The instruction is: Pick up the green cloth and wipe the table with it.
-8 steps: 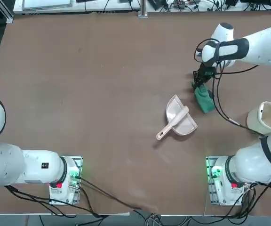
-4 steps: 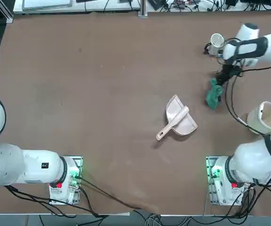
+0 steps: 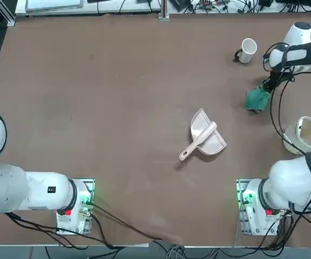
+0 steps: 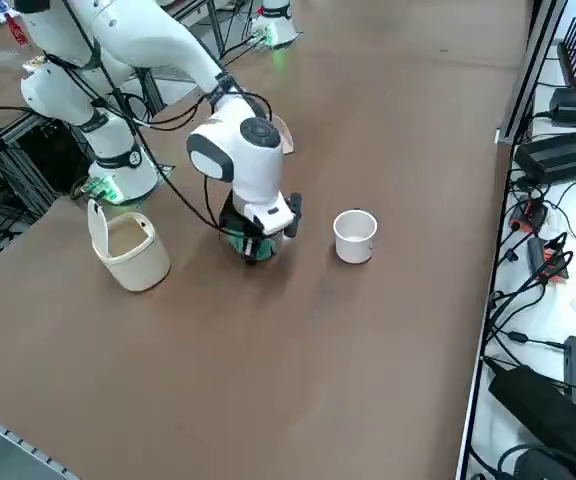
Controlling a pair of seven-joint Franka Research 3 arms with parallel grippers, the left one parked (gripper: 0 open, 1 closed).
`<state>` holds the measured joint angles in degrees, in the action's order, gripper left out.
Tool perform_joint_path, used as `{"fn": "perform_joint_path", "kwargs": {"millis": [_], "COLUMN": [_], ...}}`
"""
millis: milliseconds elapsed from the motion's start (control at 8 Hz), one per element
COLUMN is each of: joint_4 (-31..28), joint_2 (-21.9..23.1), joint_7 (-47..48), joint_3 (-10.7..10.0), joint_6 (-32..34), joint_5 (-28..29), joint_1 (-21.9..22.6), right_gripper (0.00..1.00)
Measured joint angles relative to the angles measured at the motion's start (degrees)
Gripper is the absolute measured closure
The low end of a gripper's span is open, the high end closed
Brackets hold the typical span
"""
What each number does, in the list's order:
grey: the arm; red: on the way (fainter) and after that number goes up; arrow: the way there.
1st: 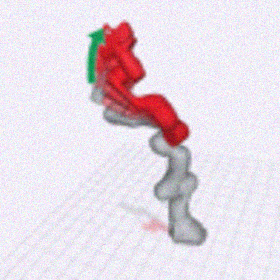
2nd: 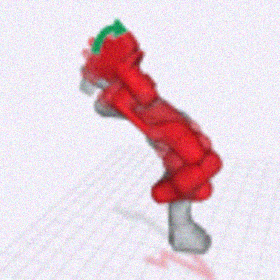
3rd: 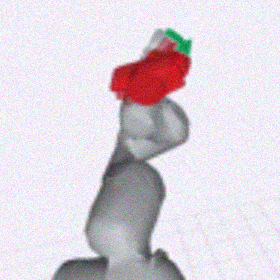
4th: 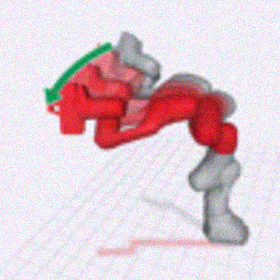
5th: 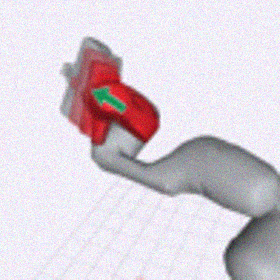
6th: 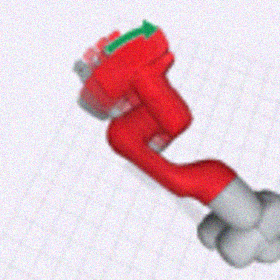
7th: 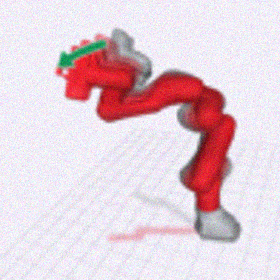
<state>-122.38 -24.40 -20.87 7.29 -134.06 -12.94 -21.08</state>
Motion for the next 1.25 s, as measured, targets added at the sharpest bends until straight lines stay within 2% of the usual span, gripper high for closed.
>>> {"fn": "perform_joint_path", "kwargs": {"millis": [125, 375, 625, 875, 1250], "joint_4": [0.5, 0.7, 0.4, -0.1, 1.7], "joint_2": [-0.2, 0.1, 0.8, 1.4, 2.7], "joint_7": [1.8, 11.7, 21.2, 29.0, 37.7], "joint_3": [1.4, 8.3, 15.4, 20.2, 25.4], "joint_6": [1.0, 5.3, 7.8, 8.5, 12.8], "joint_5": [0.0, 0.6, 4.3, 6.1, 6.3], "joint_1": [0.2, 0.6, 1.4, 1.7, 1.6], "right_gripper": [0.95, 0.95, 0.95, 0.95, 0.95]}}
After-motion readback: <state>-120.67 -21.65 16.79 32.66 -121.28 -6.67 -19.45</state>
